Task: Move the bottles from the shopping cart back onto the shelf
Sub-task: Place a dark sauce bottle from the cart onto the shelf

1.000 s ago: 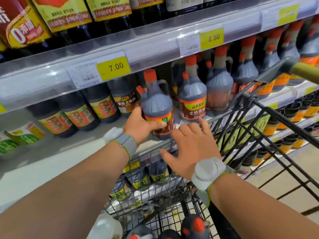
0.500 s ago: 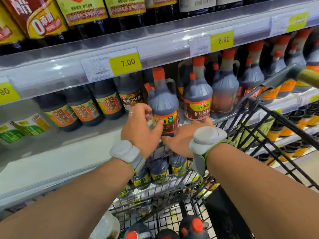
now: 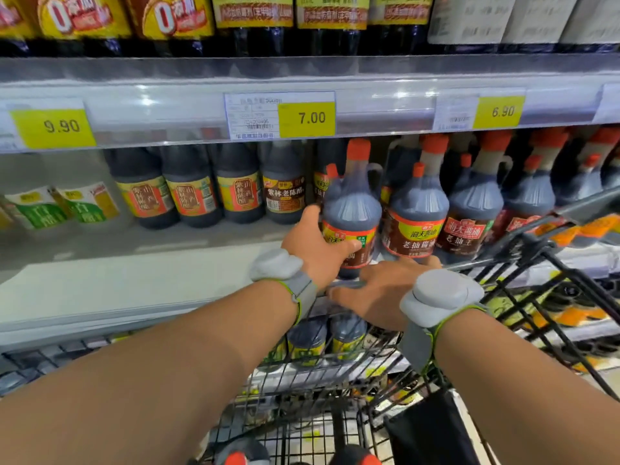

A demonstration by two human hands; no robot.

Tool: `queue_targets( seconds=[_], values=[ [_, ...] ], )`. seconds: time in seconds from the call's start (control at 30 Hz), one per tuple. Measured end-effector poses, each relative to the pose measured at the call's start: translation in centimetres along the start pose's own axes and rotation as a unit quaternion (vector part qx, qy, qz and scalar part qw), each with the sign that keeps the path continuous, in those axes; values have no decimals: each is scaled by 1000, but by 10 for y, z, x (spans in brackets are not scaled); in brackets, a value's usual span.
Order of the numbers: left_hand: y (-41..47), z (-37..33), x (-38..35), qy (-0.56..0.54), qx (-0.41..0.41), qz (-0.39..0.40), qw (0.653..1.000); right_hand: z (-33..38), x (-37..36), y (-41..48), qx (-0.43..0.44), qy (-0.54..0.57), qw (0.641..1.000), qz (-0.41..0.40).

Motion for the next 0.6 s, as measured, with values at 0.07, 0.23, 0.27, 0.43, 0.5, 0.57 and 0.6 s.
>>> queue_targets(
  seconds=[0.07, 0.23, 0.27, 0.43, 0.5, 0.57, 0.6],
  values=[
    [2, 0, -3, -12, 12, 12, 1000, 0, -3, 2, -3, 5, 1000, -2],
    [11, 0, -13, -51, 31, 13, 998, -1, -6, 8, -20, 0, 1000, 20],
    [12, -1, -13, -48, 31, 9, 998, 1, -7, 8, -20, 0, 999, 25],
    [18, -8, -18, -27, 41, -4, 999, -1, -11, 15, -15, -4, 1000, 24],
    [23, -11, -22, -26, 43, -5, 999, -4, -15, 21, -15, -11, 1000, 16],
    [28, -12, -23, -24, 49, -14, 998, -3, -16, 22, -26, -22, 999, 12],
    [30, -14, -25, -21, 51, -21, 998, -5, -16, 20, -28, -20, 999, 10]
  ],
)
Point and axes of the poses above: each hand's wrist, its own y-axis towards the middle knuckle, its own x-axis out of the back of the hand, z = x × y, the point moved 5 cm from there along y, towards the middle knuckle, and after that the axes turned 8 degrees about y, right-handed, at the moved point
